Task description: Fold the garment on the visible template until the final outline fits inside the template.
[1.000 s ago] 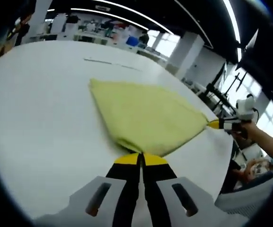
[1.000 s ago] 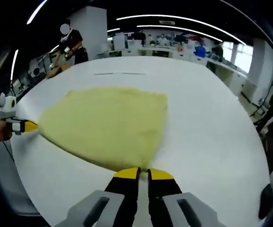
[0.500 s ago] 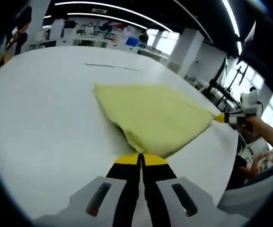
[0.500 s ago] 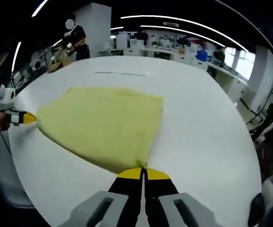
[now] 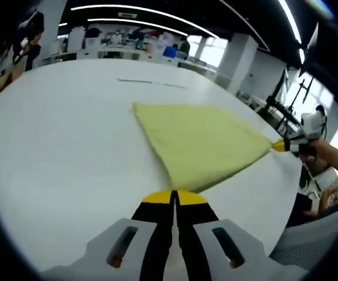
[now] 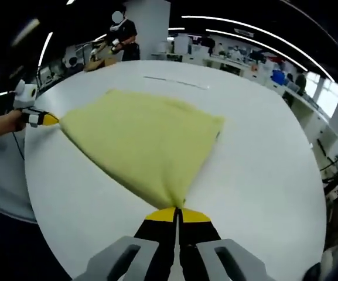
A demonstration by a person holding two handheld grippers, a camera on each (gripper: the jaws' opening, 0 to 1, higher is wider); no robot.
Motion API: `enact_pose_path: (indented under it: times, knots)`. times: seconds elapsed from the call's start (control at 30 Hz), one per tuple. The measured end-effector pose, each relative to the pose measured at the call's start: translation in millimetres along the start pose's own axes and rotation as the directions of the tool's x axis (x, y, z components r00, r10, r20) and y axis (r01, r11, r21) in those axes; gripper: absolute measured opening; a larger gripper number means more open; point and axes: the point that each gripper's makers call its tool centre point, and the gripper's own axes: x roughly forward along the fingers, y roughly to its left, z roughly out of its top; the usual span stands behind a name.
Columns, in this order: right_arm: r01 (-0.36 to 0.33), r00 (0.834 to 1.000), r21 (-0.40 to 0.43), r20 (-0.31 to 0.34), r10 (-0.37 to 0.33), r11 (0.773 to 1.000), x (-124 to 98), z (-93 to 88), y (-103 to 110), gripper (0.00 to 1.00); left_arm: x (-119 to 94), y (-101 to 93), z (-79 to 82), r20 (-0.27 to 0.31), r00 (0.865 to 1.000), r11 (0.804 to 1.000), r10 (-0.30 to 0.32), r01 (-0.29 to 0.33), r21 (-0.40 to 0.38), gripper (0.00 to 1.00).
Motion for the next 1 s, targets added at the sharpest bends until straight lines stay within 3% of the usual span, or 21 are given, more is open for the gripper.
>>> enact_pose_path:
  times: [0.17, 0.33, 0.7, 1.0]
  knots:
    - [-0.008, 1.0, -0.005, 0.0, 0.008, 1.0, -0.1, -3.1, 0.7, 0.0, 1.1, -1.7, -8.8, -0.027, 1.0, 0.999, 0.01, -0.009, 0.032, 0.0]
    - [-0.016, 1.0, -0.012, -0.006, 0.016, 1.0, -1.4, -4.3, 0.4, 0.0, 2.2, 1.8, -10.1, -0.034, 0.999, 0.999, 0.011, -0.01, 0.04, 0.0]
    - [-0.048, 0.999, -0.044, -0.027, 0.046, 0.998, -8.6, -9.1, 6.6, 0.0, -3.1, -1.0, -13.8, -0.07, 0.997, 0.99, 0.024, -0.014, 0.138, 0.0]
    - [-0.073, 0.997, -0.051, -0.041, 0.071, 0.996, -15.0, -15.5, 12.9, 0.0, -10.0, -1.8, -18.1, -0.081, 0.997, 0.989, 0.022, -0.01, 0.149, 0.0]
